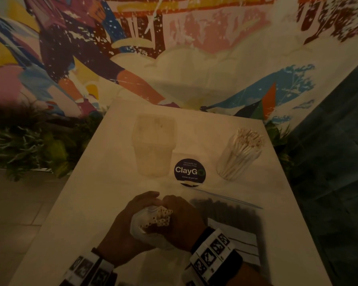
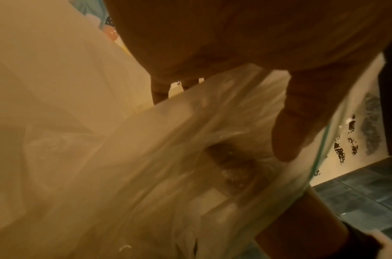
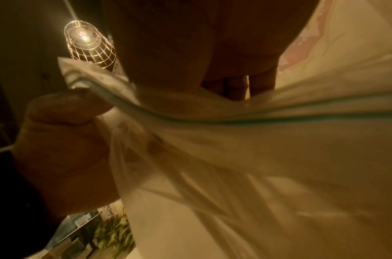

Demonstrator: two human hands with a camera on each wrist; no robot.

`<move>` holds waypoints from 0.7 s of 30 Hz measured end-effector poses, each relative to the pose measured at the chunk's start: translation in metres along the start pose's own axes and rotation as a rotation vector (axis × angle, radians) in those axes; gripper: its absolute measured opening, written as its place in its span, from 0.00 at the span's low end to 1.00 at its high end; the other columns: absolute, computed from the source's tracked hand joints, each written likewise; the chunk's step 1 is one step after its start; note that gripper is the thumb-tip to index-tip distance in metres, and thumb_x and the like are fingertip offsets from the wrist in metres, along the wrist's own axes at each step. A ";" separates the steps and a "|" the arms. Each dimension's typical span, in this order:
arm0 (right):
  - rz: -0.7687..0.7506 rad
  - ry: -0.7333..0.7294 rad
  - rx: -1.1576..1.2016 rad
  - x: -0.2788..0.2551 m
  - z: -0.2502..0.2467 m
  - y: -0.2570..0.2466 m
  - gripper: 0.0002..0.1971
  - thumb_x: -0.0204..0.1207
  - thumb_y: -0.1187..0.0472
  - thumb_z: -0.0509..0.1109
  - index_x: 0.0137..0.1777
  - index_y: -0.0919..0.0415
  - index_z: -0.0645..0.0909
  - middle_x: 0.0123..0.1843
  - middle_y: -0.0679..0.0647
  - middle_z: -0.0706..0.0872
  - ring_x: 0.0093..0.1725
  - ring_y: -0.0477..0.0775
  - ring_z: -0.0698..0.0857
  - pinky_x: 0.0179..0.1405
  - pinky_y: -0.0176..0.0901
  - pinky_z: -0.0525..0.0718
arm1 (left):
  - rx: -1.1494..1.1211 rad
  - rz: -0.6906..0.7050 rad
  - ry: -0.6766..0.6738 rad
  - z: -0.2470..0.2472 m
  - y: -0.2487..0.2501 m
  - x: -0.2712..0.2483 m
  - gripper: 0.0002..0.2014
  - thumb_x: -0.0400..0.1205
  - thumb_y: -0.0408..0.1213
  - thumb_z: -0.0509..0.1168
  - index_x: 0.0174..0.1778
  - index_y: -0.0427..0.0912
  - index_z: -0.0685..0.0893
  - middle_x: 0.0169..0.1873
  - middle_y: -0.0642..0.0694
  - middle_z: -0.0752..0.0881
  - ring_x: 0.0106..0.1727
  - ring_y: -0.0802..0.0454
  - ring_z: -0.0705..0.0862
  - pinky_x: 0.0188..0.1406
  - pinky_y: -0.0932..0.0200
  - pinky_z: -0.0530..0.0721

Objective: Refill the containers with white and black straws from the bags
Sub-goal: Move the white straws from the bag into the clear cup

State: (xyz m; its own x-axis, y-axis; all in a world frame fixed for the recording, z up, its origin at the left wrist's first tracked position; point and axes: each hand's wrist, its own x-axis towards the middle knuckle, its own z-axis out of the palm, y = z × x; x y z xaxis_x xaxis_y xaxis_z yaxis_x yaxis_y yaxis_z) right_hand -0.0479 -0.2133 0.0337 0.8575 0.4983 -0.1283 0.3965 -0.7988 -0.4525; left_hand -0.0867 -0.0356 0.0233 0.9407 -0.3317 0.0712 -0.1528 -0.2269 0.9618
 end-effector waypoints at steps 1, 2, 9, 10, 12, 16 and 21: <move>0.028 0.001 -0.006 0.002 -0.001 0.000 0.31 0.69 0.32 0.68 0.59 0.58 0.74 0.53 0.55 0.79 0.52 0.56 0.77 0.51 0.47 0.76 | -0.001 0.002 0.030 -0.001 0.005 0.000 0.39 0.55 0.70 0.75 0.64 0.71 0.76 0.67 0.69 0.77 0.69 0.65 0.76 0.68 0.58 0.78; 0.047 0.015 0.012 0.003 -0.001 0.001 0.31 0.68 0.32 0.69 0.56 0.59 0.75 0.50 0.55 0.78 0.49 0.55 0.77 0.45 0.42 0.75 | -0.019 0.002 0.072 0.001 0.006 0.002 0.34 0.57 0.70 0.76 0.61 0.70 0.79 0.65 0.68 0.78 0.68 0.63 0.78 0.66 0.55 0.80; -0.025 0.193 0.277 -0.003 -0.004 0.005 0.30 0.62 0.29 0.68 0.36 0.59 0.76 0.33 0.54 0.77 0.34 0.49 0.74 0.31 0.32 0.67 | 0.008 -0.104 0.163 0.003 -0.004 0.005 0.27 0.59 0.60 0.80 0.54 0.69 0.83 0.54 0.66 0.86 0.56 0.69 0.84 0.57 0.70 0.81; -0.013 0.167 0.276 -0.002 -0.005 0.004 0.35 0.60 0.24 0.65 0.38 0.61 0.78 0.34 0.53 0.77 0.35 0.48 0.74 0.31 0.30 0.67 | 0.053 -0.131 0.136 0.003 -0.012 0.006 0.26 0.62 0.48 0.82 0.55 0.65 0.84 0.52 0.61 0.87 0.55 0.71 0.83 0.57 0.71 0.81; 0.048 0.122 0.214 0.000 -0.006 0.004 0.36 0.60 0.24 0.68 0.44 0.60 0.79 0.37 0.51 0.78 0.38 0.48 0.74 0.34 0.34 0.69 | 0.073 -0.170 0.221 0.002 -0.033 0.007 0.23 0.73 0.27 0.74 0.52 0.64 0.86 0.44 0.46 0.88 0.49 0.79 0.82 0.63 0.59 0.82; 0.100 0.083 0.116 0.000 -0.003 0.001 0.30 0.64 0.30 0.71 0.49 0.57 0.80 0.42 0.52 0.81 0.44 0.51 0.79 0.39 0.35 0.69 | 0.070 -0.208 0.077 0.006 -0.031 0.011 0.33 0.62 0.25 0.79 0.59 0.57 0.82 0.50 0.57 0.88 0.51 0.71 0.85 0.53 0.73 0.82; 0.097 0.325 0.350 -0.004 -0.002 0.001 0.34 0.59 0.27 0.64 0.36 0.63 0.78 0.28 0.47 0.73 0.30 0.48 0.74 0.30 0.43 0.72 | 0.185 -0.131 0.150 0.008 -0.032 0.009 0.30 0.64 0.40 0.83 0.58 0.68 0.82 0.46 0.70 0.86 0.52 0.78 0.80 0.52 0.83 0.74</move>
State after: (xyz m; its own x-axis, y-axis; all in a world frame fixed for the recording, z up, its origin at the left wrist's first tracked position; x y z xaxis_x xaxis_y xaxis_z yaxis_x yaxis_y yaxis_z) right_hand -0.0500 -0.2166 0.0357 0.9650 0.2518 0.0728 0.2238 -0.6472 -0.7287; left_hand -0.0754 -0.0384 -0.0092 0.9884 -0.1519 0.0010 -0.0666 -0.4275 0.9016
